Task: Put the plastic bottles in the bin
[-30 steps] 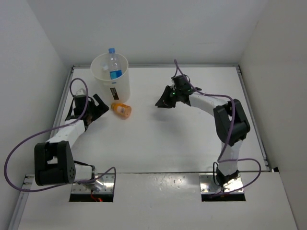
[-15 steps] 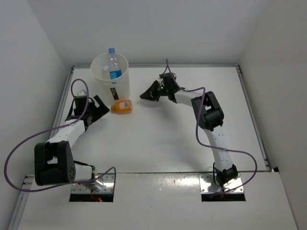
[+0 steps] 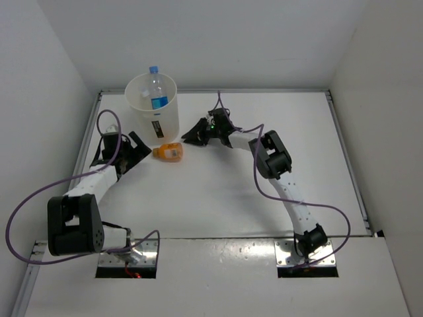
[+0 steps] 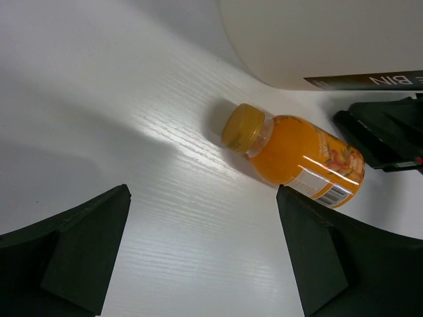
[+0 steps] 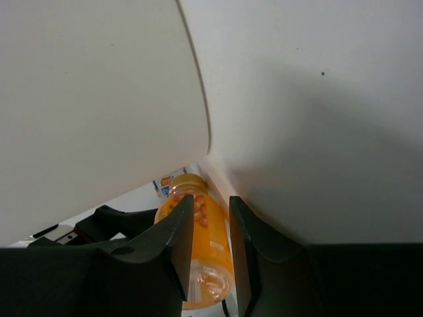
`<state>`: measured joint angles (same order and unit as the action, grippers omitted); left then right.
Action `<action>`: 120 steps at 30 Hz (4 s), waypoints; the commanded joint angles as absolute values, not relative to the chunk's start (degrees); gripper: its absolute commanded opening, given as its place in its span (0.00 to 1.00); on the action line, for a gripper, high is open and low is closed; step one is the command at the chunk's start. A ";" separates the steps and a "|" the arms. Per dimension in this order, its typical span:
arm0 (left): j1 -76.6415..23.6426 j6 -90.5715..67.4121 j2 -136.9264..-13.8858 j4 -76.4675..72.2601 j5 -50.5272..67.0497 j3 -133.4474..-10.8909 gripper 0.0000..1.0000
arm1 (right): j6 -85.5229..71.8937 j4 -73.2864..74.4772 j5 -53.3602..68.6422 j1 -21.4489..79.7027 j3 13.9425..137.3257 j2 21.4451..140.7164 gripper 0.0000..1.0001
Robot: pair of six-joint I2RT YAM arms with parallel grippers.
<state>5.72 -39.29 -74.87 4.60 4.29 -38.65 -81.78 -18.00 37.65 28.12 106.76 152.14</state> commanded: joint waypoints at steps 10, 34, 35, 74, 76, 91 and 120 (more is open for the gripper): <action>5.71 -56.15 -77.69 -2.27 10.45 -36.75 1.00 | -82.53 -23.46 40.25 32.70 98.21 148.90 0.29; -0.09 -62.75 -90.97 -5.54 15.03 -41.22 1.00 | -77.61 -18.90 43.06 34.80 94.22 146.16 0.29; -0.61 -62.14 -90.97 -5.54 15.03 -41.74 1.00 | -77.61 -18.90 43.07 34.80 94.22 146.16 0.29; -4.04 -34.55 -75.94 10.89 -0.26 -52.91 0.00 | -75.15 -11.34 42.81 28.83 83.14 139.05 0.29; -5.27 -32.18 -75.32 13.09 -0.26 -54.05 0.00 | -74.45 -9.77 42.28 28.30 82.35 138.43 0.29; -17.49 -22.94 -76.90 20.39 -14.14 -68.28 0.00 | -72.25 -6.15 42.80 26.20 77.44 136.67 0.29; -10.99 -22.85 -88.67 8.27 -22.41 -81.30 0.07 | -66.54 -1.76 42.28 23.03 73.04 131.40 0.29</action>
<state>-12.08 -22.72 -88.53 12.36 -21.47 -81.10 -66.94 -8.60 44.66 23.73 75.20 132.16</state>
